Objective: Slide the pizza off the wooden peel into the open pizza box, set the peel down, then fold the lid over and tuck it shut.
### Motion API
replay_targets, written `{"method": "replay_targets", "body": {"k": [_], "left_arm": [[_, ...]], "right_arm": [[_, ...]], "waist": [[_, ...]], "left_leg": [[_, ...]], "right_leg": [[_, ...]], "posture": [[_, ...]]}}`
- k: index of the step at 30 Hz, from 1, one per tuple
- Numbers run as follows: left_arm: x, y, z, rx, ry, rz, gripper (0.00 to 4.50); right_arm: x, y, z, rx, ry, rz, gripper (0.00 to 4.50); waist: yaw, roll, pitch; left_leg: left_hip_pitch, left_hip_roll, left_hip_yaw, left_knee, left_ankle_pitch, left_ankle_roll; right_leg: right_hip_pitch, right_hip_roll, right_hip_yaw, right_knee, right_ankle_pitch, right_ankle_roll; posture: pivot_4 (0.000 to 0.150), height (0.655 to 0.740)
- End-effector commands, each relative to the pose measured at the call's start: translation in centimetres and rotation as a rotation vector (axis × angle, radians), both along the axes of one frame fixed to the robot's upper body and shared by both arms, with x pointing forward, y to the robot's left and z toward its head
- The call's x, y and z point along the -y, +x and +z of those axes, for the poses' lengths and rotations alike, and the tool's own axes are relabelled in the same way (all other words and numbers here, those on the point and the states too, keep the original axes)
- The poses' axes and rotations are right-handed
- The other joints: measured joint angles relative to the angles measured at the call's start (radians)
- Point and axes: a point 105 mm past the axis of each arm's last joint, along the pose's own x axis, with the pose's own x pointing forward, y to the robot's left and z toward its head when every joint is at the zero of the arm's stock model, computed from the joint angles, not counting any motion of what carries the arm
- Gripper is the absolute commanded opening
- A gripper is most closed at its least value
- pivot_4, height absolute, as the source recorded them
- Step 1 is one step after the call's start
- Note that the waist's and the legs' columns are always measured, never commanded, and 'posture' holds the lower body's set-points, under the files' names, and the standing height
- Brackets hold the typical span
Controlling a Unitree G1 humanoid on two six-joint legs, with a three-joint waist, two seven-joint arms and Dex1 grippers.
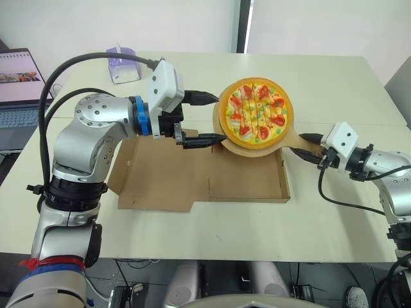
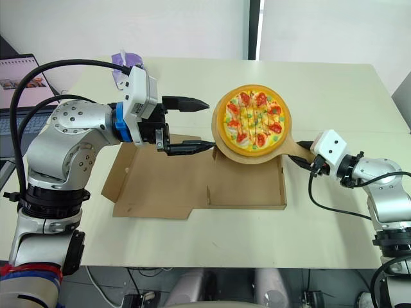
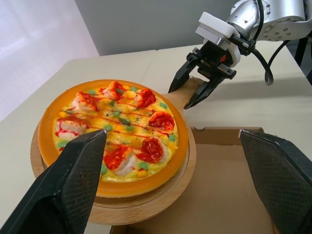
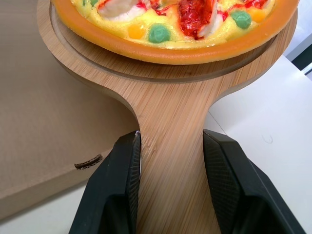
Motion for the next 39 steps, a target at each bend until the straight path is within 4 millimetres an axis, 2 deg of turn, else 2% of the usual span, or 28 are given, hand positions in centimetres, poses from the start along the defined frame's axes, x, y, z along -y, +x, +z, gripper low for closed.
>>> {"method": "replay_targets", "body": {"k": [1, 10, 31, 39], "left_arm": [[0.11, -0.43, 1.10, 0.065, -0.004, -0.011, 4.50], [0.06, -0.41, 1.03, 0.071, 0.000, -0.009, 4.50], [0.01, -0.34, 0.98, 0.075, 0.004, -0.010, 4.50], [-0.09, -0.35, 1.00, 0.076, 0.006, -0.005, 4.50]], "right_arm": [[0.11, -0.08, 2.70, 0.118, 0.029, 0.011, 1.59], [0.35, -0.14, 2.75, 0.166, 0.009, 0.018, 1.59], [0.83, -0.50, 1.91, 0.138, -0.019, 0.017, 1.59], [0.81, -0.09, 2.02, 0.153, -0.021, 0.007, 1.59]], "waist": [[0.000, 0.000, 0.000], [0.000, 0.000, 0.000], [0.000, 0.000, 0.000], [0.000, 0.000, 0.000]], "left_leg": [[0.000, 0.000, 0.000, 0.000, 0.000, 0.000], [0.000, 0.000, 0.000, 0.000, 0.000, 0.000], [0.000, 0.000, 0.000, 0.000, 0.000, 0.000], [0.000, 0.000, 0.000, 0.000, 0.000, 0.000]], "right_leg": [[0.000, 0.000, 0.000, 0.000, 0.000, 0.000], [0.000, 0.000, 0.000, 0.000, 0.000, 0.000], [0.000, 0.000, 0.000, 0.000, 0.000, 0.000], [0.000, 0.000, 0.000, 0.000, 0.000, 0.000]], "posture": [[0.150, 0.7400], [0.150, 0.7400], [0.150, 0.7400], [0.150, 0.7400]]}}
